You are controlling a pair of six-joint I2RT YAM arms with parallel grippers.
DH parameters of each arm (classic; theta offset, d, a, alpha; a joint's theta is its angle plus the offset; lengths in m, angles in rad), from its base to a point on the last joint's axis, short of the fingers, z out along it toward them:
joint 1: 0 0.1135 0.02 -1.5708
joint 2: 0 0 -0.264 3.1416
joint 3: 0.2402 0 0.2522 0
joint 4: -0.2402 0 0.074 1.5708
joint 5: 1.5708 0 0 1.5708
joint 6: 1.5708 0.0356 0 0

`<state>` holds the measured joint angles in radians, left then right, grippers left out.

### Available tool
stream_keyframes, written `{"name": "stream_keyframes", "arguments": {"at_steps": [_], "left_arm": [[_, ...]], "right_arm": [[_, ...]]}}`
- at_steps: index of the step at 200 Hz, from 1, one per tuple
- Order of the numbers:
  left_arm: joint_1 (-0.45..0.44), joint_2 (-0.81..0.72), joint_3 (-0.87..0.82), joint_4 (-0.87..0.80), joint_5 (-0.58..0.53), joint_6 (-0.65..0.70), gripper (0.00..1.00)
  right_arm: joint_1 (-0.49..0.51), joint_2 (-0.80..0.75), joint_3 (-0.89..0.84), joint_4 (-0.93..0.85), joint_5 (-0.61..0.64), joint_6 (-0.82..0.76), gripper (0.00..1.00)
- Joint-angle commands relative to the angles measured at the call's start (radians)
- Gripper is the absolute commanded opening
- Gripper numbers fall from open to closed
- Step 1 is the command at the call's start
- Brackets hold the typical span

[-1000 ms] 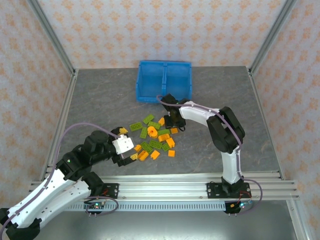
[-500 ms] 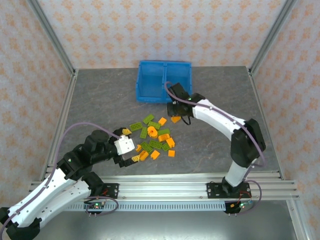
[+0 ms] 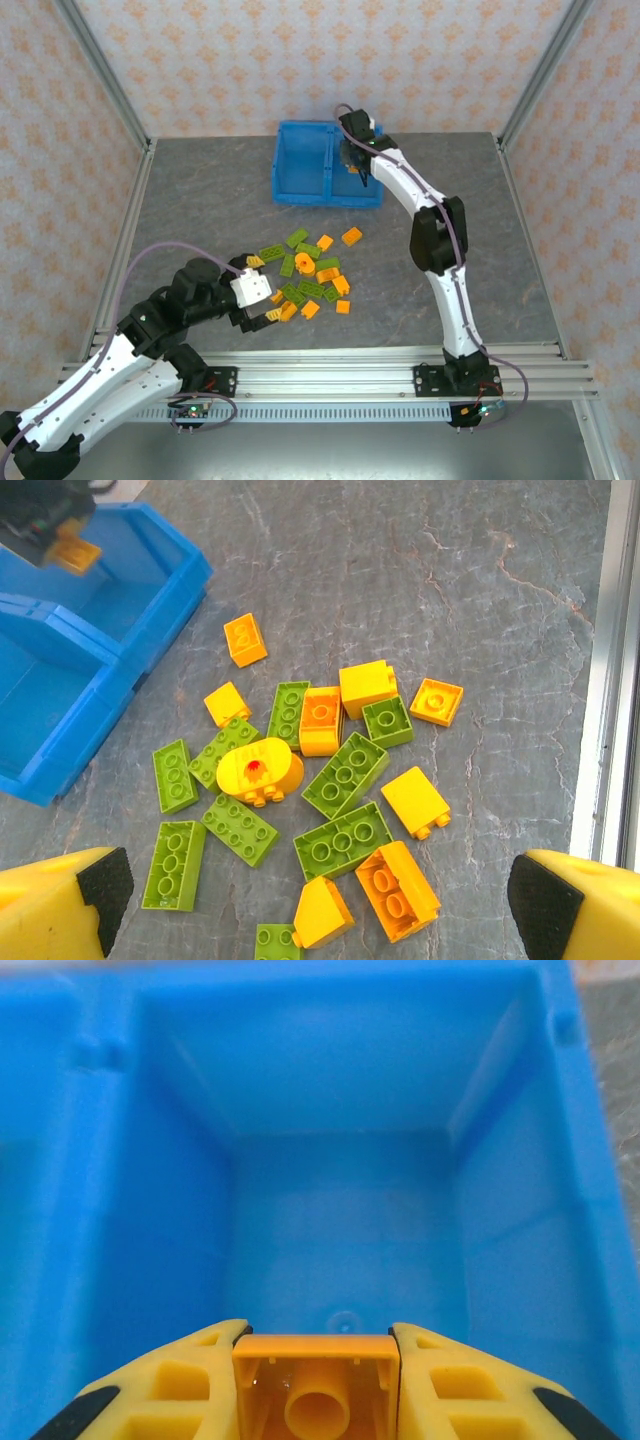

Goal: Sort the legos into containers by color

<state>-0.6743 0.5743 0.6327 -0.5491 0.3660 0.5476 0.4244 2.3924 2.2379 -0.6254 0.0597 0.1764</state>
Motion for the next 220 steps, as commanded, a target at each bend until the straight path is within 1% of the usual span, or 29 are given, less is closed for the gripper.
{"name": "stream_keyframes", "arguments": {"at_steps": [1,12,26,51,65,81,93,106,110,120,121,124,135,145,157,171,185,205,220], "left_arm": [[-0.006,0.008,0.001,0.028,-0.01,-0.01,1.0],[-0.005,0.01,0.003,0.025,-0.009,-0.009,1.0],[-0.005,0.009,0.003,0.023,-0.011,-0.009,1.0],[-0.005,0.009,0.005,0.02,-0.011,-0.009,1.0],[-0.005,0.009,0.005,0.018,-0.011,-0.008,1.0],[-0.005,0.006,0.003,0.021,-0.01,-0.007,1.0],[-0.005,0.004,0.004,0.021,-0.01,-0.006,1.0],[-0.005,0.004,0.002,0.019,-0.009,-0.001,1.0],[-0.005,0.004,0.002,0.018,-0.01,0.0,1.0],[-0.006,0.002,0.004,0.016,-0.007,0.003,1.0],[-0.005,0.002,0.004,0.016,-0.006,0.003,1.0],[-0.005,0.002,0.003,0.013,-0.004,0.006,1.0],[-0.005,0.0,0.004,0.008,0.01,0.013,1.0],[-0.005,-0.004,0.003,0.011,0.025,0.017,1.0],[-0.004,-0.011,-0.005,0.02,0.04,0.019,1.0],[-0.005,-0.008,-0.01,0.023,0.039,0.026,1.0],[-0.005,0.0,-0.009,0.022,0.034,0.031,1.0],[-0.005,0.011,-0.004,0.02,0.029,0.029,1.0],[-0.005,0.009,-0.005,0.016,0.022,0.028,1.0]], "right_arm": [[0.009,0.061,0.132,-0.105,-0.027,-0.046,0.35],[0.008,0.081,0.167,-0.13,-0.032,-0.045,0.39],[0.008,0.072,0.165,-0.124,-0.03,-0.043,0.45],[0.008,0.043,0.164,-0.126,-0.024,-0.045,0.47],[0.007,0.017,0.16,-0.144,-0.005,-0.042,0.46],[0.011,-0.059,0.1,-0.147,0.004,-0.017,0.46],[0.013,-0.159,-0.011,-0.129,0.004,0.039,0.46],[0.02,-0.297,-0.197,-0.084,-0.008,0.128,0.49],[0.025,-0.347,-0.253,-0.059,-0.016,0.158,0.52],[0.038,-0.466,-0.448,0.017,-0.041,0.232,0.59],[0.042,-0.495,-0.484,0.031,-0.046,0.246,0.61],[0.046,-0.516,-0.519,0.041,-0.049,0.259,0.62],[0.073,-0.629,-0.694,0.105,-0.038,0.333,0.7],[0.094,-0.705,-0.813,0.131,-0.026,0.392,0.76],[0.117,-0.759,-0.92,0.138,-0.016,0.461,0.83],[0.13,-0.771,-0.97,0.125,-0.013,0.504,0.87],[0.138,-0.743,-0.977,0.105,-0.004,0.523,0.89],[0.15,-0.659,-0.928,0.074,-0.024,0.536,0.91],[0.161,-0.581,-0.877,0.059,-0.017,0.542,0.91]]}}
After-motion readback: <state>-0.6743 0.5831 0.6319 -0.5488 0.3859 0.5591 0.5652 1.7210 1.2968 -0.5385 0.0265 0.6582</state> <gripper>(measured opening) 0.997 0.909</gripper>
